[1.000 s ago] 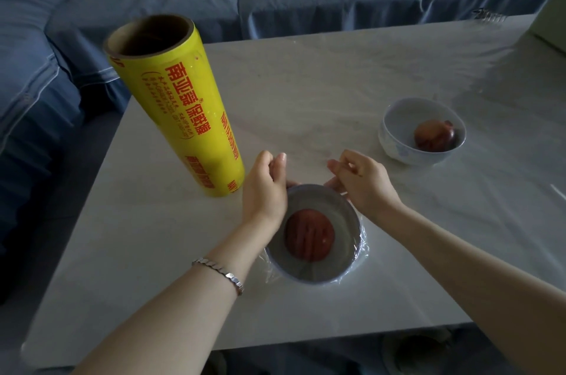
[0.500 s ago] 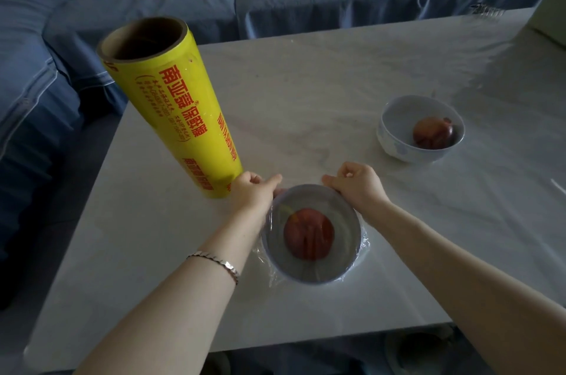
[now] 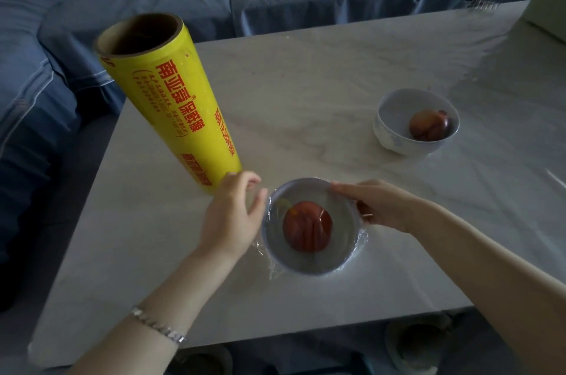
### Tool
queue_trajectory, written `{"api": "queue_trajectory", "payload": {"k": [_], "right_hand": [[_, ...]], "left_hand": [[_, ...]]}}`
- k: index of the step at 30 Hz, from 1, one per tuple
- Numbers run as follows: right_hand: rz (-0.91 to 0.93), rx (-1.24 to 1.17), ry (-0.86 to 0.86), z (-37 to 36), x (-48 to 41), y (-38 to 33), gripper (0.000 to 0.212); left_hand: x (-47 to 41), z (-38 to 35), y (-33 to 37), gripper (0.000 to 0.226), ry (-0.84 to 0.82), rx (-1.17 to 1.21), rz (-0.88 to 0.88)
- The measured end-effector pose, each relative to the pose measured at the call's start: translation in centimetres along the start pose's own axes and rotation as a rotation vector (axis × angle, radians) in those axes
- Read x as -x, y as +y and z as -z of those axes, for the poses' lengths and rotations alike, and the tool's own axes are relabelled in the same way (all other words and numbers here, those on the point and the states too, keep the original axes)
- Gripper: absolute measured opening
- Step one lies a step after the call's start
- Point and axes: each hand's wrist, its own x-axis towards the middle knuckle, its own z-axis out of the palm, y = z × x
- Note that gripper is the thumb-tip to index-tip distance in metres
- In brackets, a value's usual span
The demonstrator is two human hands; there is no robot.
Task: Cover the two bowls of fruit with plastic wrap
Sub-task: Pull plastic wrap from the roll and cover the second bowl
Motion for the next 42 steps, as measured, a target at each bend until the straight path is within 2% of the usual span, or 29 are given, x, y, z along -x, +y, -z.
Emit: {"api": "queue_trajectory", "payload": {"k": [1, 2, 4, 5, 7, 11, 17, 24, 29, 31, 34, 37, 40, 42], "right_hand": [[0.062, -0.024, 0.02, -0.2, 0.2, 0.0, 0.027], [0.119, -0.044, 0.04, -0.4, 0.3, 0.0, 0.025], [0.214, -0.049, 0.098, -0.7, 0.7, -0.2, 0.025], [0.265, -0.036, 0.144, -0.8, 1.0, -0.3, 0.026], [0.374, 0.033, 0.258, -1.1, 1.2, -0.4, 0.027], [0.484, 0.239, 0.463, -1.9, 1.3, -0.7, 0.025], [0.578, 0.206, 0.617, -1.5, 1.5, -0.4, 0.027], [0.395, 0.108, 0.639, 0.1, -0.5, 2.1, 0.024], [0.269, 0.04, 0.647, -1.0, -1.6, 2.2, 0.027], [0.204, -0.04, 0.613, -0.6, -0.8, 2.2, 0.036], [0.127, -0.278, 0.418, 0.0, 0.9, 3.0, 0.049], [0.159, -0.234, 0.257, -0.1, 1.6, 3.6, 0.042], [0.207, -0.168, 0.166, -0.4, 1.1, 2.7, 0.044], [0.253, -0.11, 0.113, -0.9, 0.7, 1.7, 0.04]], "left_hand": [[0.2, 0.1, 1.0, 0.043, -0.056, 0.035, -0.124], [0.2, -0.1, 2.1, 0.064, -0.181, 0.029, -0.201], [0.1, -0.8, 3.6, 0.11, -0.493, -0.124, -0.223], [-0.1, -1.3, 4.0, 0.124, -0.604, -0.236, -0.207], [-0.2, -1.9, 4.1, 0.135, -0.687, -0.404, -0.195], [-0.1, -2.3, 3.4, 0.137, -0.645, -0.412, -0.201], [0.1, -2.3, 3.1, 0.136, -0.634, -0.407, -0.223], [0.2, -2.2, 3.3, 0.136, -0.588, -0.397, -0.226], [0.6, -2.6, 3.9, 0.142, -0.556, -0.39, -0.158], [0.9, -2.9, 4.1, 0.142, -0.517, -0.404, -0.099], [2.1, -3.3, 4.6, 0.137, -0.381, -0.388, 0.057], [3.4, -3.5, 5.4, 0.128, -0.182, -0.29, 0.191], [3.8, -3.0, 6.1, 0.127, -0.249, -0.279, 0.289], [3.5, -2.2, 6.0, 0.13, -0.33, -0.287, 0.244]]}}
